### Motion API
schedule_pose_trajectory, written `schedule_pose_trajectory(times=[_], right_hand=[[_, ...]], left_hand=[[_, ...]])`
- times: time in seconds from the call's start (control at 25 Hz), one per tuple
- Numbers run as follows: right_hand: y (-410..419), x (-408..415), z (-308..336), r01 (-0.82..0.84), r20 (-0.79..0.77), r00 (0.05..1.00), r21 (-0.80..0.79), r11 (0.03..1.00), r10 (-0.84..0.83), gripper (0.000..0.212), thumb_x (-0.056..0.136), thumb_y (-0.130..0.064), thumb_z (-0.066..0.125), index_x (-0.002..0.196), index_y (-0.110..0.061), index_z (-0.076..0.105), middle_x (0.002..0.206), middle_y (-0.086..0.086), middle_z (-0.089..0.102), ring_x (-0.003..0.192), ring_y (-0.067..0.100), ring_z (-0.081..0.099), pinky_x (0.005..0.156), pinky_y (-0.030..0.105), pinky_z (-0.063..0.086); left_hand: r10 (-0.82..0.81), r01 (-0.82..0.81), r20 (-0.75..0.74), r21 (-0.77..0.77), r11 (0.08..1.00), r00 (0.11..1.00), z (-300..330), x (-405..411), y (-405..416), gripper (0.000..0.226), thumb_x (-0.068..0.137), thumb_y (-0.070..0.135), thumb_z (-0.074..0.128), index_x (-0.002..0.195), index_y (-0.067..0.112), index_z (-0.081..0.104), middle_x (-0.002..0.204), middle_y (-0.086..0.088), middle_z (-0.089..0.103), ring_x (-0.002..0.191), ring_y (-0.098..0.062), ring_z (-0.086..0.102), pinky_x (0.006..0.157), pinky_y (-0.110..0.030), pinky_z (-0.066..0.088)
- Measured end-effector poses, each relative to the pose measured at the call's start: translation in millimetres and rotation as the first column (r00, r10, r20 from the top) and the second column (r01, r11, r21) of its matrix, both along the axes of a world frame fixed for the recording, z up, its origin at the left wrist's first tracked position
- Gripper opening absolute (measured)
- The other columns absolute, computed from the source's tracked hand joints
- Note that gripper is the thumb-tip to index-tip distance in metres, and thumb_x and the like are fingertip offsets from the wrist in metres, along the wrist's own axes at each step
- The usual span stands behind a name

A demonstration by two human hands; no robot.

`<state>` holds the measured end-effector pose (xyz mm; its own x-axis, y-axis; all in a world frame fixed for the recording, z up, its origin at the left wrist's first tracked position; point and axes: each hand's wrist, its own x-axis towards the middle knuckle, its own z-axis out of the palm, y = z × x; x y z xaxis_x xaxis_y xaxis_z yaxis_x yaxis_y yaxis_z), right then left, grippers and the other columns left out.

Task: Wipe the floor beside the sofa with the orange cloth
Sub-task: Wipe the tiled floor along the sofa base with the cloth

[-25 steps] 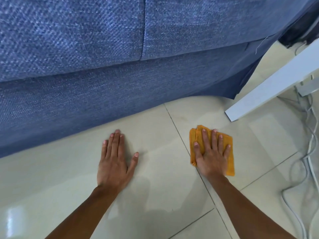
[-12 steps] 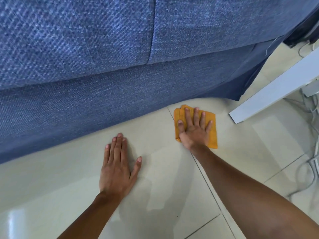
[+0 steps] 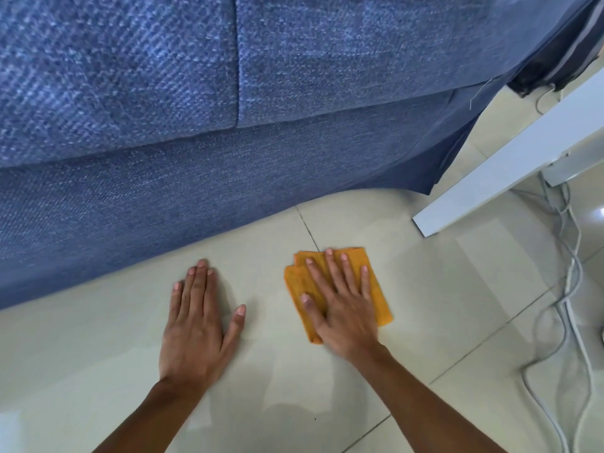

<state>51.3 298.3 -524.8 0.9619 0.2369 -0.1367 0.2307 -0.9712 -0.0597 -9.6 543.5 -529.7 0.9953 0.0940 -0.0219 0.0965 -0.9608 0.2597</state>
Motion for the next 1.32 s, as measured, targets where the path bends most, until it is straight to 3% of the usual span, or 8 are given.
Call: schedule_pose_trajectory(times=[0.2,0.36,0.56,0.68,0.88,1.04,1.2,1.32], right_hand=[[-34,61,-1,0.286,-0.033,0.957,-0.081,0.955,-0.289,0.067,0.093,-0.066,0.001,0.154,-0.043,-0.015,0.168,-0.003,-0.012,0.155,0.025,-0.009,0.122,0.057,-0.006],[6,112,3,0.335,-0.091,0.937,-0.035,0.941,-0.337,0.066,0.098,-0.061,0.008,0.155,-0.038,-0.015,0.168,0.001,-0.015,0.154,0.029,-0.015,0.12,0.06,-0.009],[82,68,3,0.033,-0.073,0.997,0.033,0.999,-0.03,0.065,0.098,-0.059,0.017,0.157,-0.039,-0.003,0.168,0.0,-0.011,0.154,0.028,-0.011,0.12,0.06,-0.008],[67,9,4,-0.15,-0.023,0.988,0.053,0.987,0.152,0.065,0.097,-0.062,0.021,0.157,-0.041,0.006,0.169,-0.002,0.0,0.155,0.025,-0.003,0.121,0.06,0.002],[3,12,-1,-0.003,0.012,1.0,-0.042,0.999,0.004,0.066,0.096,-0.066,0.016,0.157,-0.043,0.005,0.169,-0.004,0.002,0.155,0.024,0.003,0.122,0.06,0.006],[56,60,-1,0.09,-0.029,0.996,-0.017,0.996,-0.09,0.067,0.093,-0.065,0.008,0.156,-0.042,-0.004,0.169,0.0,-0.006,0.155,0.028,-0.005,0.121,0.059,-0.005],[116,21,2,-0.157,-0.026,0.987,0.029,0.987,0.158,0.068,0.096,-0.063,0.021,0.158,-0.039,0.007,0.169,0.001,0.0,0.155,0.03,-0.002,0.121,0.061,0.0],[90,-25,0,-0.275,0.005,0.961,0.032,0.961,0.275,0.067,0.097,-0.064,0.024,0.158,-0.04,0.012,0.169,-0.002,0.004,0.155,0.025,0.001,0.12,0.061,0.008]], left_hand=[[-0.009,0.009,0.0,0.015,1.0,1.0,2,1,-2,0.08,0.095,0.055,0.019,0.151,-0.001,0.011,0.163,-0.014,0.005,0.152,-0.023,0.001,0.123,-0.041,0.004],[-0.006,0.006,-0.004,0.026,1.0,1.0,2,0,-1,0.079,0.096,0.054,0.021,0.15,-0.002,0.016,0.162,-0.016,0.009,0.151,-0.024,0.006,0.123,-0.041,0.006],[0.012,-0.007,0.043,-0.114,0.993,0.999,5,2,3,0.078,0.094,0.056,0.018,0.152,0.003,0.017,0.163,-0.009,0.01,0.151,-0.017,0.004,0.123,-0.036,0.002],[0.072,-0.054,0.081,-0.21,0.976,0.994,11,-4,12,0.077,0.094,0.056,0.02,0.152,0.006,0.018,0.163,-0.005,0.012,0.151,-0.014,0.005,0.123,-0.032,0.001],[0.149,-0.145,0.034,-0.098,0.985,0.988,3,-20,38,0.079,0.093,0.057,0.021,0.152,0.004,0.018,0.163,-0.009,0.011,0.151,-0.02,0.006,0.123,-0.038,0.004],[0.116,-0.116,0.012,-0.034,0.993,0.993,-1,-23,42,0.077,0.094,0.052,0.025,0.151,0.001,0.018,0.163,-0.011,0.009,0.152,-0.022,0.005,0.123,-0.041,0.004],[0.141,-0.139,0.016,-0.087,0.986,0.99,0,-24,46,0.075,0.094,0.053,0.024,0.151,0.005,0.02,0.163,-0.008,0.011,0.151,-0.019,0.006,0.123,-0.038,0.005],[0.18,-0.177,0.019,-0.111,0.978,0.984,6,-37,61,0.076,0.094,0.055,0.021,0.152,0.008,0.018,0.164,-0.006,0.01,0.151,-0.016,0.004,0.123,-0.036,0.004]])
